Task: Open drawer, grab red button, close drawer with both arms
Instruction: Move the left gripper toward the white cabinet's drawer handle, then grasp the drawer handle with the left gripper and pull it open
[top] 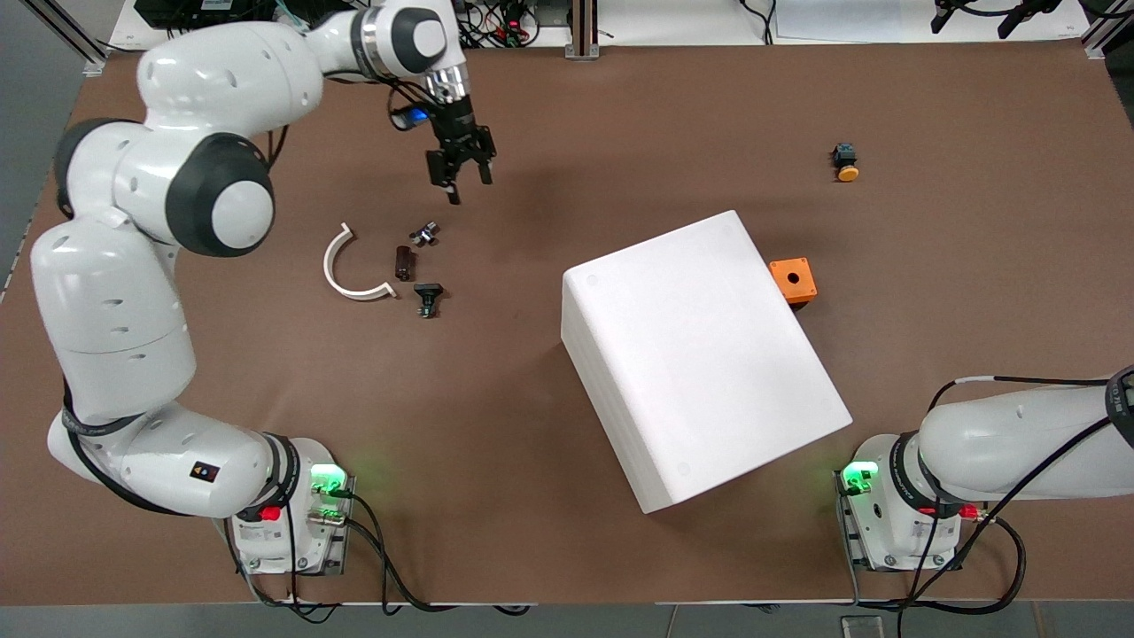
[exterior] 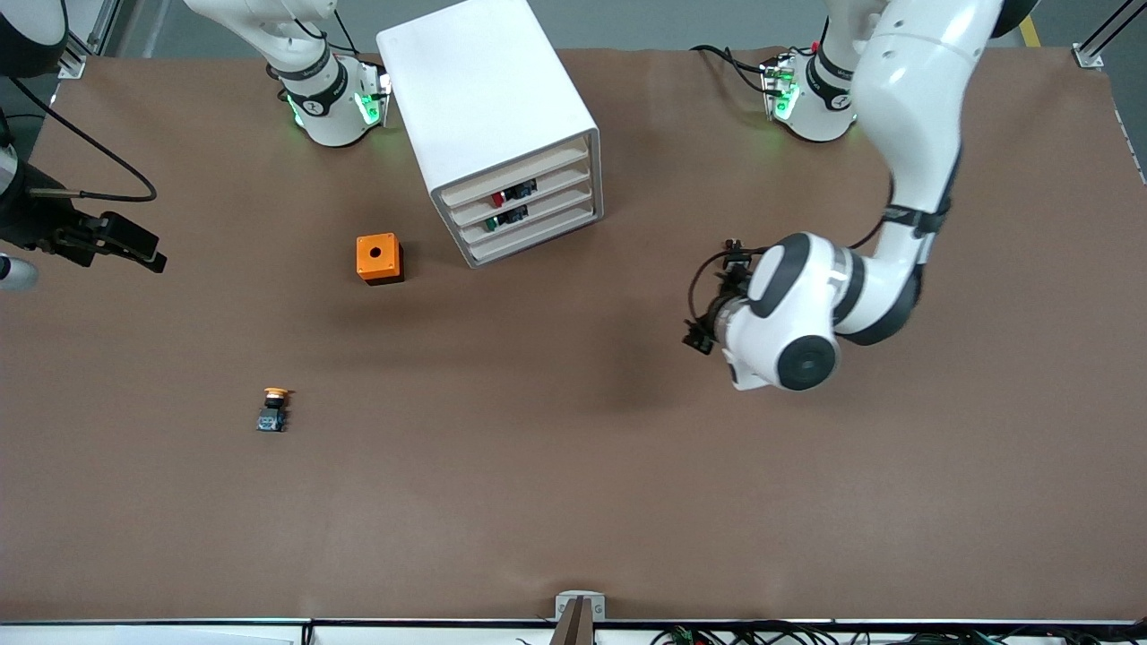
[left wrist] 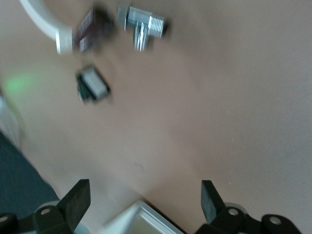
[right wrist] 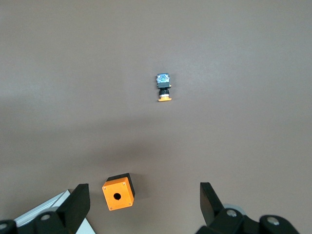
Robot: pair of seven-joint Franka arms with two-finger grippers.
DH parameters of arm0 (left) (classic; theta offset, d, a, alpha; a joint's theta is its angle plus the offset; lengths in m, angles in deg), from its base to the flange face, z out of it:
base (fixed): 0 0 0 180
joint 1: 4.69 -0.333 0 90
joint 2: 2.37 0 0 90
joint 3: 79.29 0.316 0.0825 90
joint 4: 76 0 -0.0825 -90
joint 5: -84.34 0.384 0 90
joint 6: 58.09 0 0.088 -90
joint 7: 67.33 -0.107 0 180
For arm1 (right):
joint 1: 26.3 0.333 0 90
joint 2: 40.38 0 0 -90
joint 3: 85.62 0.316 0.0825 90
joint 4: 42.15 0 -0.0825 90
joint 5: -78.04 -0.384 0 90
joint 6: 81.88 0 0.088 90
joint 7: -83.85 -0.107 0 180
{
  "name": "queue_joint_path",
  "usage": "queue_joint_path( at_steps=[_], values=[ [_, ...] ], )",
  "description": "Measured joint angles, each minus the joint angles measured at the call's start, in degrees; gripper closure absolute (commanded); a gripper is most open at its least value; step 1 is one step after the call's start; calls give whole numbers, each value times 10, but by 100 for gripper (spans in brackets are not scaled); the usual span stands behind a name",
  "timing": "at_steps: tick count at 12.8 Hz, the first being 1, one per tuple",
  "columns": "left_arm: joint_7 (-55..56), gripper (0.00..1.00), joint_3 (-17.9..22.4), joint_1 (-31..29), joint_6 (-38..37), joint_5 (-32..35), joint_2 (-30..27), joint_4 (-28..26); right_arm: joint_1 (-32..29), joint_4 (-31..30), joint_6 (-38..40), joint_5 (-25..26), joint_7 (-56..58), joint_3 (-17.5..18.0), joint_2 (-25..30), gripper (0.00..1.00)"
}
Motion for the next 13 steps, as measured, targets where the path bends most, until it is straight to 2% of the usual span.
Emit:
queue_joint_path(
  at_steps=[8,11,13],
  values=[
    [413,1,-1,87,-16,-225,41,1,-1,0,2,0,0,0,0,0],
    [497,7,1,91,-31,-335,80,0,-1,0,2,0,0,-1,0,0],
    [522,12,-1,99,-52,-370,93,0,-1,0,3,0,0,-1,0,0]
  ],
)
